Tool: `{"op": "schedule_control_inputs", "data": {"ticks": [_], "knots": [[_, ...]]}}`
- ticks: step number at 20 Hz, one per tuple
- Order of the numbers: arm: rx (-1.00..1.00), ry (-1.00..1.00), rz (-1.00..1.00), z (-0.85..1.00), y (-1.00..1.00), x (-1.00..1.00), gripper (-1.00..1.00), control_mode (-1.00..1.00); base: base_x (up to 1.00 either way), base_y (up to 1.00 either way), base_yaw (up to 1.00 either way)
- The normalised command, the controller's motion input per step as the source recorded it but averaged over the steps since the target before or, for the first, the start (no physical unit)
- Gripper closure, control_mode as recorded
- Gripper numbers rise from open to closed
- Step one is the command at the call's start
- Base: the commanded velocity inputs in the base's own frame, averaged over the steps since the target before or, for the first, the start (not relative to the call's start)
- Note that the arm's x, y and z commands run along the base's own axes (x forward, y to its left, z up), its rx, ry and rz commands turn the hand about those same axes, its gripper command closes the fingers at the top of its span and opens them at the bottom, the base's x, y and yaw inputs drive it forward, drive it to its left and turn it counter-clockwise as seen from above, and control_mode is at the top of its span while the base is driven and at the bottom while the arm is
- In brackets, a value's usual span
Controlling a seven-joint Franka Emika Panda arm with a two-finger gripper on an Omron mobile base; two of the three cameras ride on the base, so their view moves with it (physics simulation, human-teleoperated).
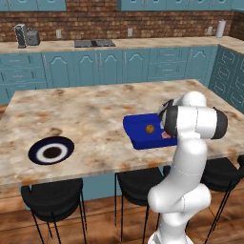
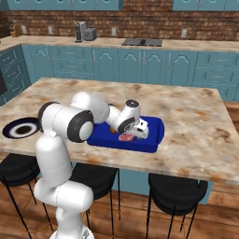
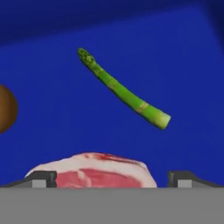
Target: Create a steak meal by picking up the steak and asparagus from the tray and placing them on the plate. Leave the orange on the tray.
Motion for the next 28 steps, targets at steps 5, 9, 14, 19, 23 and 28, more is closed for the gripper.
{"op": "schedule_control_inputs", "data": {"ticks": [5,9,14,19,23,28], "knots": [[0.07,-0.03,0.11,-0.35,-0.18,0.21,-1.0,-1.0,0.0,0.0,0.0],[0.07,0.05,0.11,-0.37,-0.23,0.09,-1.0,-1.0,0.0,0.0,0.0],[0.04,0.17,0.07,-0.48,-0.15,0.0,-1.0,-1.0,0.0,0.0,0.0],[0.0,0.11,0.03,-0.52,0.0,-0.03,1.0,-1.0,0.0,0.0,0.0],[0.0,0.0,0.01,-0.04,0.0,0.0,1.0,-1.0,0.0,0.0,0.0],[0.0,0.0,0.02,0.27,0.0,-0.07,1.0,-1.0,0.0,0.0,0.0]]}}
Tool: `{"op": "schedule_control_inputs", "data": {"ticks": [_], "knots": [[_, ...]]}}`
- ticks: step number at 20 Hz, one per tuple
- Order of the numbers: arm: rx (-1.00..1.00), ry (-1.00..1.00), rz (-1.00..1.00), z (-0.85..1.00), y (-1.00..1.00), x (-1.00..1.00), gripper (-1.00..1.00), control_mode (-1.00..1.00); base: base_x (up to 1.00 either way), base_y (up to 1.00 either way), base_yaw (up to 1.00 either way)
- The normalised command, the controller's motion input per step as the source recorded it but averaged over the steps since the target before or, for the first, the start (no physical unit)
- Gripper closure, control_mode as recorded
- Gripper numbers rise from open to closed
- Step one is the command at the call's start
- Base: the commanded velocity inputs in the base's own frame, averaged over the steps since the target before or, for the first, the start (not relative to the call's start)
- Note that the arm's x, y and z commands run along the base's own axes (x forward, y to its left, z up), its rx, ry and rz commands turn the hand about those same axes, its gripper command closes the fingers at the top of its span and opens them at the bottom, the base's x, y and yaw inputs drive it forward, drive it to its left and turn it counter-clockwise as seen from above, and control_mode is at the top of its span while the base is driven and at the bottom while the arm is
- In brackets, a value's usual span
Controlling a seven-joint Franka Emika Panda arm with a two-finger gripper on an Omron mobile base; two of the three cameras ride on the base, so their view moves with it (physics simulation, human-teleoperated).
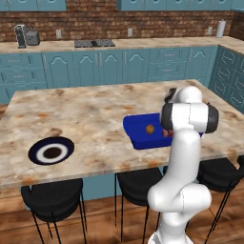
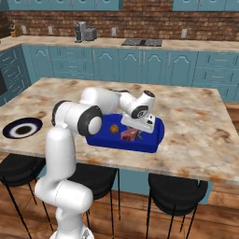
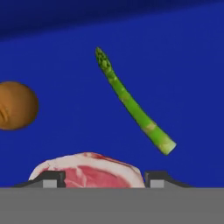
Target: Create a steak meal by picking up the steak and asparagus from the tray and placing them on the plate. Leave the orange on the tray.
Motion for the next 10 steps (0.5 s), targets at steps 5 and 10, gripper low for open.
{"op": "schedule_control_inputs", "data": {"ticks": [5,10], "knots": [[0.0,0.0,0.09,0.57,0.08,-0.02,1.0,-1.0,0.0,0.0,0.0],[0.0,0.0,0.1,0.58,0.4,-0.12,1.0,-1.0,0.0,0.0,0.0]]}}
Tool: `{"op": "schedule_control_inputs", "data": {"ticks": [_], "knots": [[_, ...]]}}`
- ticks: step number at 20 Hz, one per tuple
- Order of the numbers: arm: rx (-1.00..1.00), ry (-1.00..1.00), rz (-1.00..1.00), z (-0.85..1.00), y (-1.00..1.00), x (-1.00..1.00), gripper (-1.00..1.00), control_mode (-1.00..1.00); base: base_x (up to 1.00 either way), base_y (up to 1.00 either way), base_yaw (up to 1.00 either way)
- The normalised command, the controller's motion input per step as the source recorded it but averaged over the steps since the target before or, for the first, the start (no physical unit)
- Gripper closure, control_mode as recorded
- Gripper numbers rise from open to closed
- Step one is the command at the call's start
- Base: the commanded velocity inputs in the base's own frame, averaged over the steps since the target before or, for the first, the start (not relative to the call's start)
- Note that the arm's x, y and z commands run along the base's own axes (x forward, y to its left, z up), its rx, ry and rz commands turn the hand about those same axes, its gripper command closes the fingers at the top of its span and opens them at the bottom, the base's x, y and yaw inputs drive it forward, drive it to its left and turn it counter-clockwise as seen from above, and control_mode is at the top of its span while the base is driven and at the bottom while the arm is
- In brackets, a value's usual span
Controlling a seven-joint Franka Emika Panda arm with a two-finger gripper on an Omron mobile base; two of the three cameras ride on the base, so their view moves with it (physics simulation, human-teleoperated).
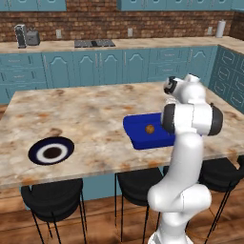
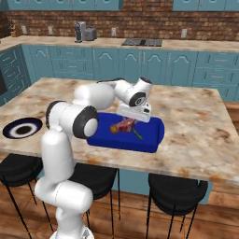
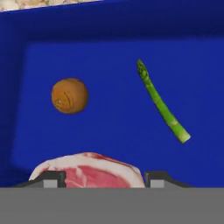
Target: Create a steak meal by picking up the steak and asparagus from the tray and placing them on the plate. Leave the orange on the tray.
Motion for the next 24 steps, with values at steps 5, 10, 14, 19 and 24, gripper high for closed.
{"op": "schedule_control_inputs", "data": {"ticks": [5,10,14,19,24], "knots": [[0.02,0.0,0.02,0.46,0.61,-0.31,1.0,-1.0,0.0,0.0,0.0],[0.04,-0.04,0.0,0.22,0.89,-0.49,1.0,-1.0,0.0,0.0,0.0],[0.05,-0.06,-0.01,0.21,0.99,-0.65,1.0,-1.0,0.0,0.0,0.0],[0.01,-0.05,-0.04,0.2,1.0,-0.6,1.0,-1.0,0.0,0.0,0.0],[0.0,0.0,-0.04,0.2,1.0,-0.39,1.0,-1.0,0.0,0.0,0.0]]}}
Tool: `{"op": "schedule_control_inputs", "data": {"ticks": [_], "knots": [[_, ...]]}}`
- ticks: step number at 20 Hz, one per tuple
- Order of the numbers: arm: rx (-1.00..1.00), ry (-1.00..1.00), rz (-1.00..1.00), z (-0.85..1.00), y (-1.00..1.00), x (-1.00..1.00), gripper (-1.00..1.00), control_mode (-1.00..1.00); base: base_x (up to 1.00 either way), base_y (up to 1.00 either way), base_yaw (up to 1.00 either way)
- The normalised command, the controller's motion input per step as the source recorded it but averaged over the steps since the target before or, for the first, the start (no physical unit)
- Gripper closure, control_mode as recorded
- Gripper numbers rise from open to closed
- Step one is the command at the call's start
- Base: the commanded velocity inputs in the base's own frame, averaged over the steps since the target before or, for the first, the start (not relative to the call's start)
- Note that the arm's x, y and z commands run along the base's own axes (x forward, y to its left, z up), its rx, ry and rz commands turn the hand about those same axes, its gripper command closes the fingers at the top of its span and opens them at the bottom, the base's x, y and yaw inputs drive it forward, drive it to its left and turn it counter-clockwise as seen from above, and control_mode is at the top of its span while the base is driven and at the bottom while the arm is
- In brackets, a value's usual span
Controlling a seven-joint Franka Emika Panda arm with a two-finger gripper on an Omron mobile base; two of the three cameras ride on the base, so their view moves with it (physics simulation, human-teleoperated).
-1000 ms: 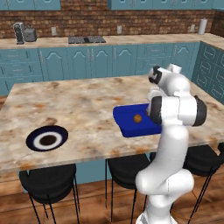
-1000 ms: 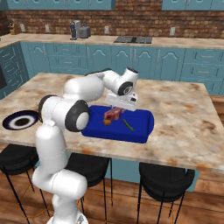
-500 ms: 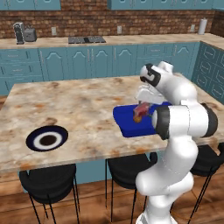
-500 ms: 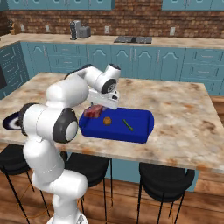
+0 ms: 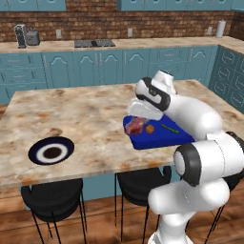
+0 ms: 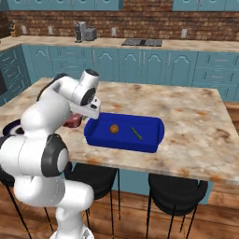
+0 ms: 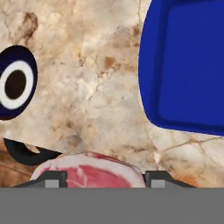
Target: Create a steak meal by picking up the steak and asparagus from the tray and placing them on the plate. Leave the orange on the tray.
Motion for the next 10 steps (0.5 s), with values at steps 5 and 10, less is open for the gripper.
{"op": "schedule_control_inputs", "data": {"ticks": [5,10], "knots": [[0.0,-0.03,-0.06,0.24,1.0,-0.1,1.0,-1.0,0.0,0.0,0.0],[-0.04,-0.01,-0.06,0.05,1.0,0.01,1.0,-1.0,0.0,0.0,0.0]]}}
